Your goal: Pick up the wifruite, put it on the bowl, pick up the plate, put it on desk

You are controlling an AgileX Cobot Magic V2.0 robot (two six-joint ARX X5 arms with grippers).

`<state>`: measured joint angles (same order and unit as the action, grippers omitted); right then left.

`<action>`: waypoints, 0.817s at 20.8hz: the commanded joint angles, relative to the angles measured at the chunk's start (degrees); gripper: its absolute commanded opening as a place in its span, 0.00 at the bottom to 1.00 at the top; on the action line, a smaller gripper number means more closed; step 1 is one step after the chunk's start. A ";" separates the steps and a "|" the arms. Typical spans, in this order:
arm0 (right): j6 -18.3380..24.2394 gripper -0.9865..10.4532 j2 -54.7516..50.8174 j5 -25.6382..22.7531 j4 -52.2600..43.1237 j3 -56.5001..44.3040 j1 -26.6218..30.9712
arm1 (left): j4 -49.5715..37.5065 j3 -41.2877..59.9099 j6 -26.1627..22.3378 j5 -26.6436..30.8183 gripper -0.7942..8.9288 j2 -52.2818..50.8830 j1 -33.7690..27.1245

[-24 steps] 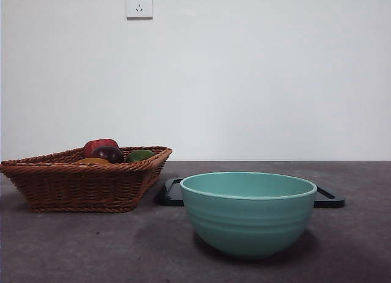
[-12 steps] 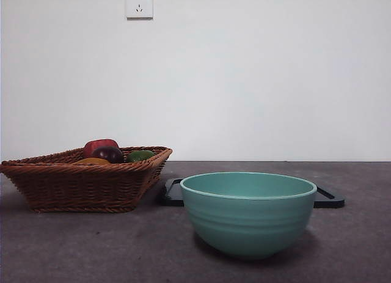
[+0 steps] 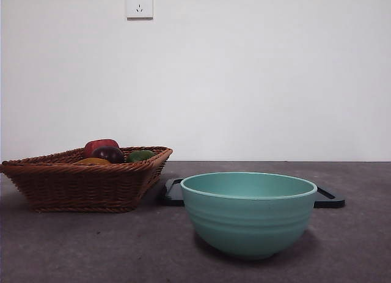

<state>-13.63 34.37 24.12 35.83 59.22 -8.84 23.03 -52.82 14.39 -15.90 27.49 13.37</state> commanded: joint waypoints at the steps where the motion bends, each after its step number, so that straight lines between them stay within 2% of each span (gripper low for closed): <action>1: 5.35 0.09 0.42 1.42 1.33 2.14 -1.64 | 0.81 -1.18 -0.94 -1.25 0.10 1.38 1.51; 5: 7.15 0.09 0.42 1.42 4.83 2.82 -2.36 | 2.40 -1.18 -3.06 -1.51 0.10 1.95 3.19; 8: 7.91 0.09 0.31 2.16 7.48 2.84 -2.36 | 3.69 -1.18 -4.98 -4.24 0.10 2.51 4.00; 10: 8.76 0.09 0.26 4.39 9.81 2.84 -2.36 | 4.48 -1.18 -6.34 -6.67 0.10 2.82 4.35; 12: 9.53 0.09 0.28 5.79 12.24 2.84 -2.38 | 5.18 -1.18 -6.80 -8.79 0.10 3.28 4.57; 17: 11.65 0.09 0.28 5.90 14.86 2.82 -2.38 | 10.19 -1.18 -6.82 -11.85 0.10 5.31 4.72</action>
<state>-3.42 34.37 29.85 51.09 61.10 -10.94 32.91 -53.19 8.40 -27.18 32.12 17.87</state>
